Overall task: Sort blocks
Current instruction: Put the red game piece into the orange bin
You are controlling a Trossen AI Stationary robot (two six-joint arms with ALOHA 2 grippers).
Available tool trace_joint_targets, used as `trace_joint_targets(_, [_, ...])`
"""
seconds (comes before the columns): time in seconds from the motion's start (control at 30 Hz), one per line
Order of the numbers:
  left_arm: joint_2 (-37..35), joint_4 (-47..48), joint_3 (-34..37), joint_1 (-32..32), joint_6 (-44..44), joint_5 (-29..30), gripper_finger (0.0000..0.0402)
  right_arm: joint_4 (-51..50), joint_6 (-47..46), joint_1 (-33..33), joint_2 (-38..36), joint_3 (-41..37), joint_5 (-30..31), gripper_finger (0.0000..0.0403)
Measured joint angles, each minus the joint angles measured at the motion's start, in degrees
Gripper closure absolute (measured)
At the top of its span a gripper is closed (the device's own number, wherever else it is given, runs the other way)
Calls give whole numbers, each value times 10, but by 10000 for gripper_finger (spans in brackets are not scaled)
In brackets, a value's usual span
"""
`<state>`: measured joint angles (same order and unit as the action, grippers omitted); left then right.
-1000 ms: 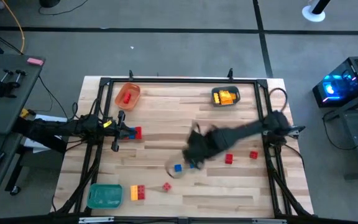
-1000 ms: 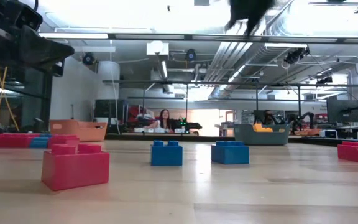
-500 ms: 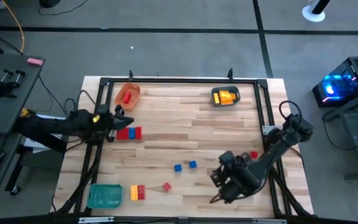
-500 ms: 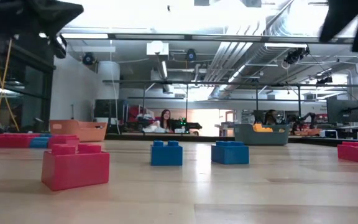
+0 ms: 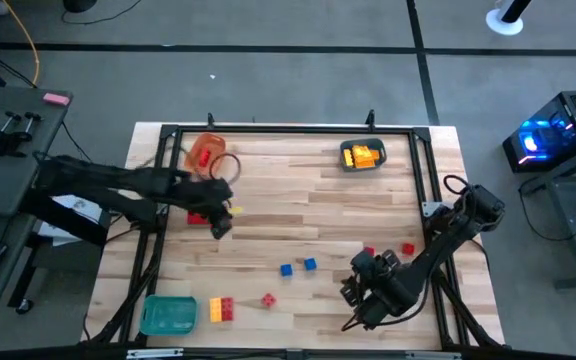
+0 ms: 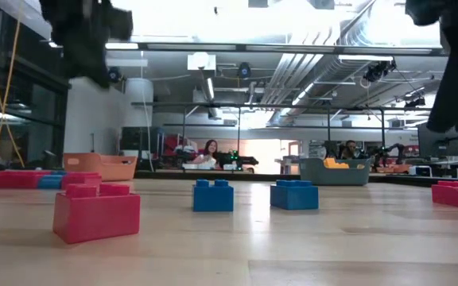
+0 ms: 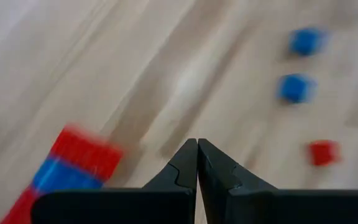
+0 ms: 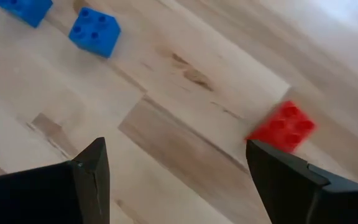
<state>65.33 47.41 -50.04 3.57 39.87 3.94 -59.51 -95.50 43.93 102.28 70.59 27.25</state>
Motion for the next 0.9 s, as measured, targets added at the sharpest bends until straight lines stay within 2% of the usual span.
trace_joint_targets(0.07, [43,32,1,-18,29,-9,396,33,0,1,0,-16,2,145])
trace_joint_targets(0.17, [101,77,1,-52,74,-56,377,62,14,1,0,-33,3,145])
trace_joint_targets(0.27, [142,95,1,-81,76,-89,346,74,30,1,0,-43,19,145])
trace_joint_targets(0.5, [196,69,1,-131,98,-90,255,91,70,-14,0,-49,27,145])
trace_joint_targets(0.67, [203,46,1,-131,108,-94,208,101,103,-22,0,-49,26,145])
trace_joint_targets(0.8, [203,56,1,-132,80,-78,207,103,107,-26,0,-49,26,145])
trace_joint_targets(0.9, [203,54,1,-134,76,-57,249,104,107,-27,0,-49,26,145])
